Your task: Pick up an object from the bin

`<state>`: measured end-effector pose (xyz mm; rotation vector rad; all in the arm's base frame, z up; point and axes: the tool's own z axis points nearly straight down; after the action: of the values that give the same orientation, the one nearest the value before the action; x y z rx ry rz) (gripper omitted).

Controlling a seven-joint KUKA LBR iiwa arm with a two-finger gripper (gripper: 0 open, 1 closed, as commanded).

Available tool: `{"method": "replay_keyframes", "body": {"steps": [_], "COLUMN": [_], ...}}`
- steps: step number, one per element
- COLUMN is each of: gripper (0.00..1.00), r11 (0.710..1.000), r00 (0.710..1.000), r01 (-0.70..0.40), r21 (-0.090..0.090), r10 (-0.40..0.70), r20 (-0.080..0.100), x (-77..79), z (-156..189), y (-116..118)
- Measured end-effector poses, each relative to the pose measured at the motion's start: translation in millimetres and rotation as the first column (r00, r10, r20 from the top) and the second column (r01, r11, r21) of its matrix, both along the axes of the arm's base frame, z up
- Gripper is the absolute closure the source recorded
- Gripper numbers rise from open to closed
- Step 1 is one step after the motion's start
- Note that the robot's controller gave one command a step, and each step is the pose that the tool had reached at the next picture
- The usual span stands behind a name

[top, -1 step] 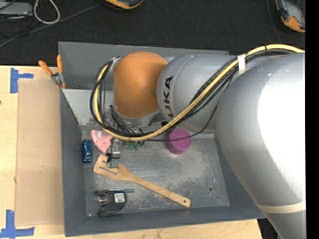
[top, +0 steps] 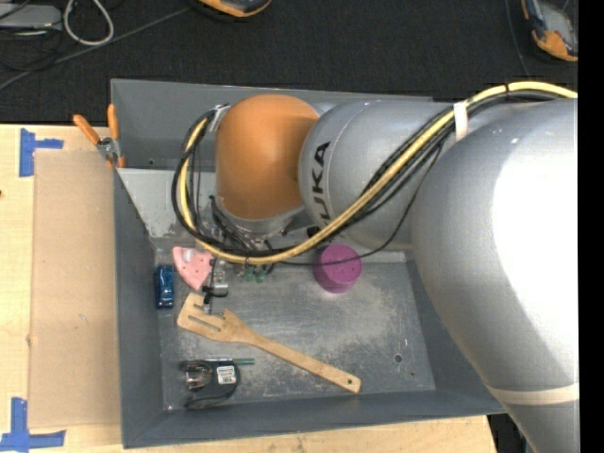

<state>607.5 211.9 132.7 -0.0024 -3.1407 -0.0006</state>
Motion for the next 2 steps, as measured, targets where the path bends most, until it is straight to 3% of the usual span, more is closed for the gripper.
{"method": "replay_keyframes", "body": {"steps": [1, 2], "gripper": [0.0, 0.0], "r11": [0.995, 0.965], "r00": [0.995, 0.965], "r01": [0.097, 0.262], "r21": [-0.003, 0.004], "r10": [-0.097, -0.262], "r20": [-0.009, 0.005], "x": [-34.1, -48.7], "z": [-65, -4], "y": [-19, -14]}}
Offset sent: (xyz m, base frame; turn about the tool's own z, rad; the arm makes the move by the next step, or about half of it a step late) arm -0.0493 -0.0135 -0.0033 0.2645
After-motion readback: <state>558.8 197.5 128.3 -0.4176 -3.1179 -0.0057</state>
